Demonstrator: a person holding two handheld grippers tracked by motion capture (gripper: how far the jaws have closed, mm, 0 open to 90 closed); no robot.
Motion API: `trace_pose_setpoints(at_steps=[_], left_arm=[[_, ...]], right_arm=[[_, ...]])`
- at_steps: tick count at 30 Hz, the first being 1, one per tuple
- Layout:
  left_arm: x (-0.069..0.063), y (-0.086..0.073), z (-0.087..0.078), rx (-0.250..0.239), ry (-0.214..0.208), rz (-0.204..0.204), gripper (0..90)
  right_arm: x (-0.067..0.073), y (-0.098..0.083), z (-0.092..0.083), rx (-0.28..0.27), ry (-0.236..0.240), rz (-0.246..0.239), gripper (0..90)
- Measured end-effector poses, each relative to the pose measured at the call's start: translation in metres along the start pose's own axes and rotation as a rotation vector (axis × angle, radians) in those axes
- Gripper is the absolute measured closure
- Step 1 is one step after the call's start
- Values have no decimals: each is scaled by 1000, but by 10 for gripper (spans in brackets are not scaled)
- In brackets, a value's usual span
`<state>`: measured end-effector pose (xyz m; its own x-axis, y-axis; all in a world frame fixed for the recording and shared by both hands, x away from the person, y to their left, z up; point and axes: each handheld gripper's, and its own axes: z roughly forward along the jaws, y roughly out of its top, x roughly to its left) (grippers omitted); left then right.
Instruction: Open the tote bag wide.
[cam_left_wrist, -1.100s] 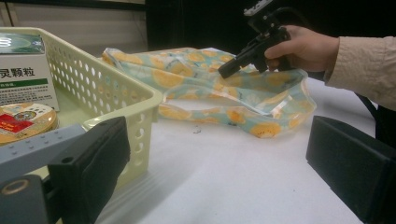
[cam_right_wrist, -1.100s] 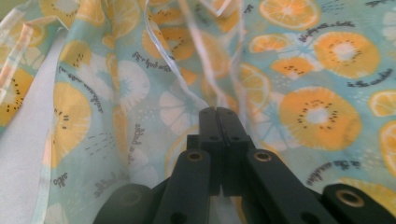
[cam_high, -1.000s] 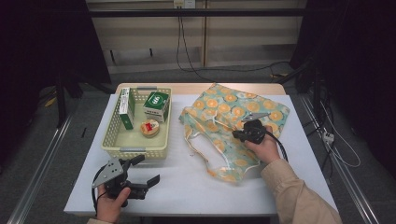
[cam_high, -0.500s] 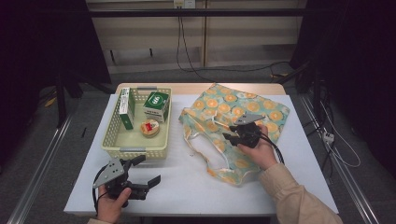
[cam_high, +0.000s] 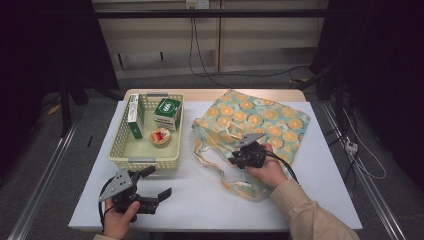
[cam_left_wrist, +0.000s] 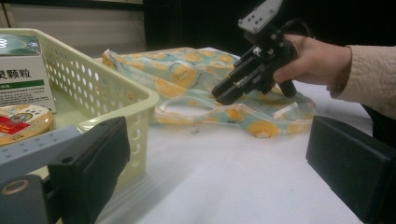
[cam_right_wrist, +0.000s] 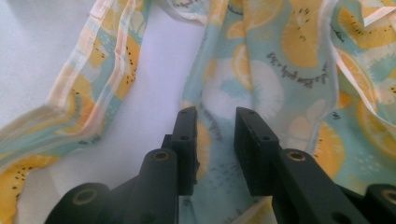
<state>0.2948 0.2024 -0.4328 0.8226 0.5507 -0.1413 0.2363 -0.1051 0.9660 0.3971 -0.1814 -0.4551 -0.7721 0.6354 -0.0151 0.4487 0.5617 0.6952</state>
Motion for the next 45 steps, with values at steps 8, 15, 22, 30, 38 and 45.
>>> trace_pose_setpoints(at_steps=[8,15,22,30,38,45], left_arm=[[0,0,0,0,0,-2,60],[0,0,0,-2,2,-4,60],[0,0,-1,-3,2,-3,60],[1,0,-1,-5,2,-4,60],[1,0,-1,-5,5,-5,60],[0,0,0,-5,2,-1,60]], right_arm=[[-9,-3,-2,-28,-86,31,573],[-26,-10,-3,-24,-94,89,525],[-36,-12,-3,-35,-85,106,730],[-41,-10,-3,-25,-95,115,900],[-32,1,-19,-47,-55,112,900],[-39,17,-40,-113,-57,136,900]])
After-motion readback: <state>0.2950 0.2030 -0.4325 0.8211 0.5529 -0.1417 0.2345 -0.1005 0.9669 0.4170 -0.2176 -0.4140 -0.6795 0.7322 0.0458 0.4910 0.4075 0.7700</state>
